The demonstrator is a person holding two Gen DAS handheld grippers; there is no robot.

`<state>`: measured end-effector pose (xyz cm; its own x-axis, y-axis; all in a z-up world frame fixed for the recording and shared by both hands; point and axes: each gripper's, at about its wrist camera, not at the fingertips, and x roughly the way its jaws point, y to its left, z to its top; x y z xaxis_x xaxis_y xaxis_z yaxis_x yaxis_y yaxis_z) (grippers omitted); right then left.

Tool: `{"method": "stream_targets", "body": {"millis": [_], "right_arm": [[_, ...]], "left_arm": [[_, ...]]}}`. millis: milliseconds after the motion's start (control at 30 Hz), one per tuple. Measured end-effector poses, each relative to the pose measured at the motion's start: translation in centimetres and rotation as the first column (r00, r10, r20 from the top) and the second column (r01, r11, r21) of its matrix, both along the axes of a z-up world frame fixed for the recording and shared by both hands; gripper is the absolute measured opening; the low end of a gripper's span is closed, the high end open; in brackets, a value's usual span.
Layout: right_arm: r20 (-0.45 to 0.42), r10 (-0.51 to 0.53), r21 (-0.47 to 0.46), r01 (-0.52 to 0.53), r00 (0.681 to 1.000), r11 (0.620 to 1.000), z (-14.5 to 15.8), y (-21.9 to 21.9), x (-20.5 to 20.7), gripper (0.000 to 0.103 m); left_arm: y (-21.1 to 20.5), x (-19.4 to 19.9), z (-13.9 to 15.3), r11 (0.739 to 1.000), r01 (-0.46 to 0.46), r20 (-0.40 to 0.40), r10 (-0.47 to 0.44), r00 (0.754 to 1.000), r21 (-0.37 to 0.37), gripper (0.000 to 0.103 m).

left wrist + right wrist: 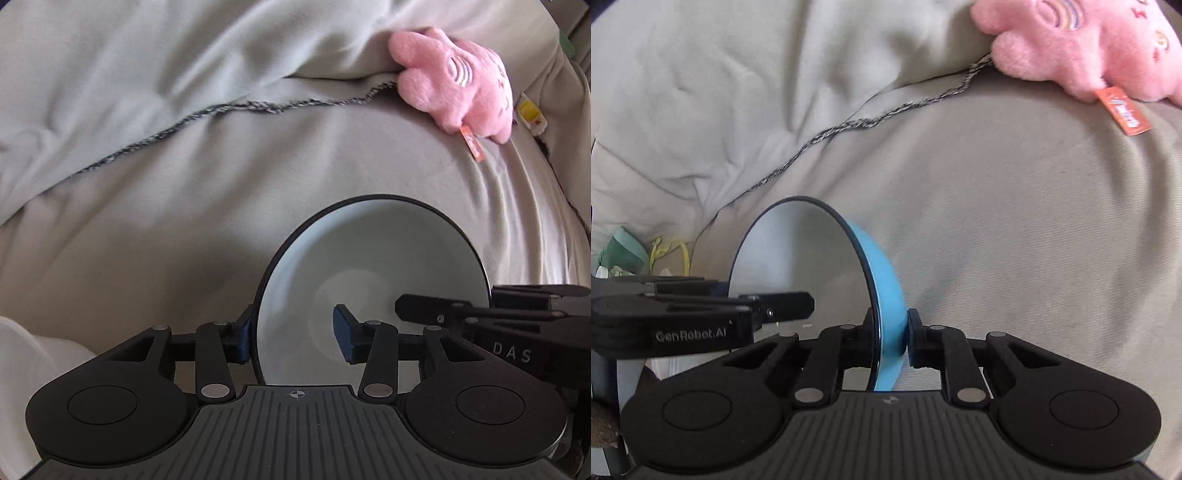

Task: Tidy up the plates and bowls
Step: 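Close both tools on the rim of the blue bowl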

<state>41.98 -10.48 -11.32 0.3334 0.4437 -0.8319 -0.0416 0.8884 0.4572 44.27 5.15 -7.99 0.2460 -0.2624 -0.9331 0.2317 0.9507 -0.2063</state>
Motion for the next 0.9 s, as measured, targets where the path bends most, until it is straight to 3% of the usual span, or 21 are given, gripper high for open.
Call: {"method": "stream_targets", "body": {"millis": [167,300,500,767,900], "right_arm": [[-0.052,-0.017,0.074,0.02,0.998,0.997,-1.7,-3.3,0.4,0.018],[-0.068,-0.039,0.134,0.048,0.997,0.99,-2.7,-4.0,1.0,0.018],[-0.082,-0.014,0.157,0.026,0.997,0.987,-3.3,-4.1,1.5,0.018],[-0.052,0.023,0.119,-0.017,0.998,0.993,-3.1,-3.1,1.7,0.018],[0.009,0.028,0.092,-0.029,1.0,0.995,-2.4,-2.8,1.0,0.019]], "left_arm": [[-1.9,0.9,-0.3,1.0,-0.029,0.018,0.029,0.999,0.011,0.045],[-3.0,0.9,-1.8,0.994,-0.02,-0.005,0.02,1.0,0.111,0.043],[-2.7,1.0,-2.1,0.994,-0.031,0.007,0.031,1.0,0.103,0.041],[-2.7,1.0,-2.2,0.991,-0.068,-0.015,0.07,0.997,0.114,0.043],[-2.5,0.6,-1.5,0.989,-0.084,-0.02,0.087,0.996,0.119,0.042]]}}
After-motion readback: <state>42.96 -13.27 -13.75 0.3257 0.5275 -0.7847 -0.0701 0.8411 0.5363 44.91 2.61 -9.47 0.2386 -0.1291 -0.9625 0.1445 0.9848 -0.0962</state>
